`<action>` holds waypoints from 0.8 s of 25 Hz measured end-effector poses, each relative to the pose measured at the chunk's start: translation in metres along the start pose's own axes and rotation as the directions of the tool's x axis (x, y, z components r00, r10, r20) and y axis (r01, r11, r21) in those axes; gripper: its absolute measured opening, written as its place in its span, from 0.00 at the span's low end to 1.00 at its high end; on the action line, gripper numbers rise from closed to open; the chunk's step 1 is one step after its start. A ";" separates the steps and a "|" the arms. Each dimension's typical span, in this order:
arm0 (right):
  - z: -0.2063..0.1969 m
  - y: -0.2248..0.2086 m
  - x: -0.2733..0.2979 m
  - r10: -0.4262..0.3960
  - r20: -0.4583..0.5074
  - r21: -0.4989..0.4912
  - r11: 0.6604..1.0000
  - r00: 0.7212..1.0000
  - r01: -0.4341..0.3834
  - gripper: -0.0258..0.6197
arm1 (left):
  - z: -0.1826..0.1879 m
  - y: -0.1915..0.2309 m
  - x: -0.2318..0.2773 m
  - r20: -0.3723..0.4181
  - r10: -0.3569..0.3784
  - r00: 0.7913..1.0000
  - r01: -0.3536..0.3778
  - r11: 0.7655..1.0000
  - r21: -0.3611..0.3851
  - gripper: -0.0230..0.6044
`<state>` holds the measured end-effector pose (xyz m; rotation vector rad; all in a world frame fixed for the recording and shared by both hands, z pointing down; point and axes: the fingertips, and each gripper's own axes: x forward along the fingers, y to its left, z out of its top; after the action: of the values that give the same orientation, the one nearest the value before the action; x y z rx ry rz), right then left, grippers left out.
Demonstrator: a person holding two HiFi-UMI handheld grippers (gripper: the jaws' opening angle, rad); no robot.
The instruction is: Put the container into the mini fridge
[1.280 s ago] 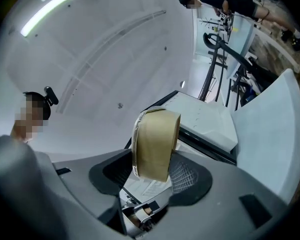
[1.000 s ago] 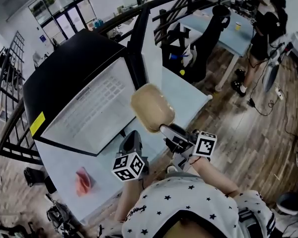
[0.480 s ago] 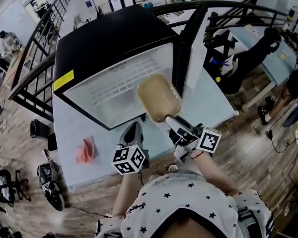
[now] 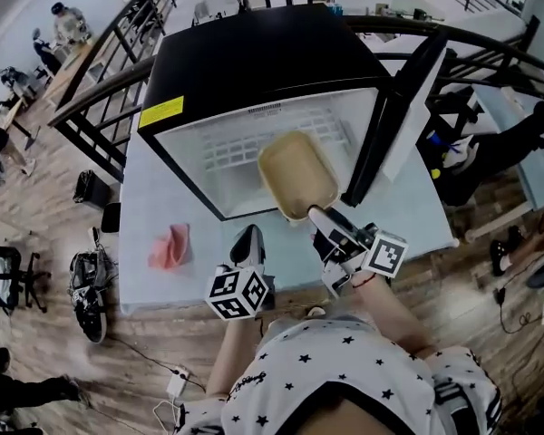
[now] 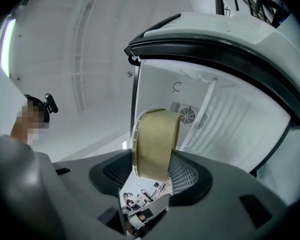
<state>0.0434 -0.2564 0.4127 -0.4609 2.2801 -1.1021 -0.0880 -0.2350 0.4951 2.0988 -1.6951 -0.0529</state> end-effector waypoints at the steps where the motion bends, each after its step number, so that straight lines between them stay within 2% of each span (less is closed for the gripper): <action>1: 0.000 0.000 0.003 0.008 -0.009 0.002 1.000 1.000 -0.008 0.39 | 0.000 0.002 -0.002 0.002 0.012 1.000 -0.012 1.000 -0.003 0.05; 11: 0.005 -0.011 0.023 0.028 -0.035 0.020 0.999 0.999 -0.027 0.39 | -0.006 0.012 -0.011 0.006 0.085 0.996 -0.085 0.996 -0.025 0.04; 20: 0.024 -0.039 0.037 -0.026 0.028 0.038 0.999 0.999 0.024 0.39 | -0.003 0.013 0.026 -0.025 0.024 0.999 -0.024 1.000 -0.007 0.05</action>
<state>0.0317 -0.3138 0.4192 -0.4882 2.2306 -1.1418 -0.0924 -0.2603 0.5087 2.0649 -1.7023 -0.0256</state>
